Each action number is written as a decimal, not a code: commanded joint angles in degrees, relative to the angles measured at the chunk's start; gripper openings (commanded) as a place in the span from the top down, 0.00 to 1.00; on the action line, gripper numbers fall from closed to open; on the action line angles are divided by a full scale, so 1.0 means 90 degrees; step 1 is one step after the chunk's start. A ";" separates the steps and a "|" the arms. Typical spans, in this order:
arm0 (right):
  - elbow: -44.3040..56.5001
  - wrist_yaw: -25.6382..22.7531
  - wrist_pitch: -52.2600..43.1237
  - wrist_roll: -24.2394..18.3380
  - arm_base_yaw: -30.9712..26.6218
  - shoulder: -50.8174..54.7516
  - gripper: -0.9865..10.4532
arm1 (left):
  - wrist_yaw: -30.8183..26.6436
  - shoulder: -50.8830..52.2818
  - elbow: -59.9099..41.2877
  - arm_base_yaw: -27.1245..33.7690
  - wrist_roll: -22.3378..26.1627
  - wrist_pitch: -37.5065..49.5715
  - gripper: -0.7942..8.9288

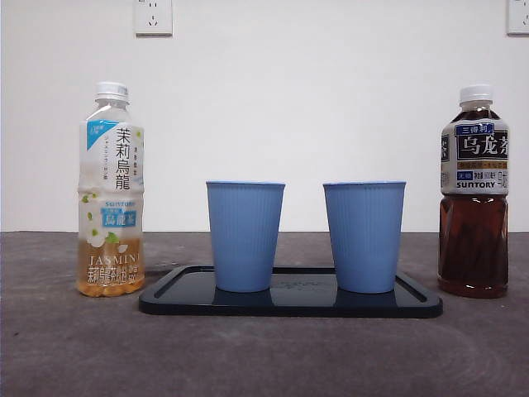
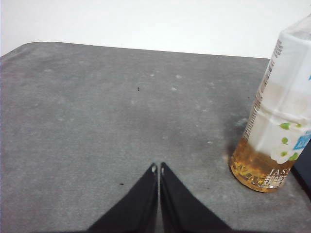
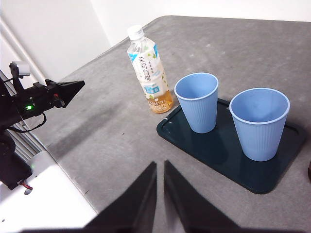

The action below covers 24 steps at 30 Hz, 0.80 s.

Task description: Pour the drink into the cup

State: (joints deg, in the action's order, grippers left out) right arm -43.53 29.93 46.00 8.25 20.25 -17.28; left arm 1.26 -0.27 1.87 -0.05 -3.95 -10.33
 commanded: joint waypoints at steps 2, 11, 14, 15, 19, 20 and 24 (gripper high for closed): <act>-0.0087 0.0007 -0.0061 0.0032 -0.0070 0.0002 0.89 | -0.0022 0.0010 -0.0131 0.0005 -0.0019 -0.0044 0.91; 0.0350 -0.1246 -0.0605 -0.0185 -0.1319 0.0044 0.90 | -0.0022 0.0010 -0.0131 0.0005 -0.0019 -0.0044 0.91; 0.0945 -0.2120 -0.1525 -0.0202 -0.1637 0.0182 0.90 | -0.0022 0.0010 -0.0131 0.0005 -0.0019 -0.0044 0.91; 0.1251 -0.2436 -0.1977 -0.0236 -0.1751 0.0279 0.90 | -0.0022 0.0010 -0.0131 0.0005 -0.0019 -0.0044 0.91; 0.2586 -0.2885 -0.3876 -0.0427 -0.2042 0.0784 0.90 | -0.0022 0.0010 -0.0131 0.0005 -0.0019 -0.0044 0.91; 0.2897 -0.2878 -0.4269 -0.0466 -0.2098 0.0916 0.90 | -0.0022 0.0010 -0.0131 0.0005 -0.0019 -0.0044 0.91; 0.3895 -0.2888 -0.4991 -0.0493 -0.2244 0.1438 0.90 | -0.0022 0.0010 -0.0131 0.0005 -0.0019 -0.0044 0.91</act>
State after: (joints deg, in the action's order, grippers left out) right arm -9.52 4.25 2.11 4.69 0.21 -4.99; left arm 1.26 -0.30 1.87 -0.05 -3.95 -10.33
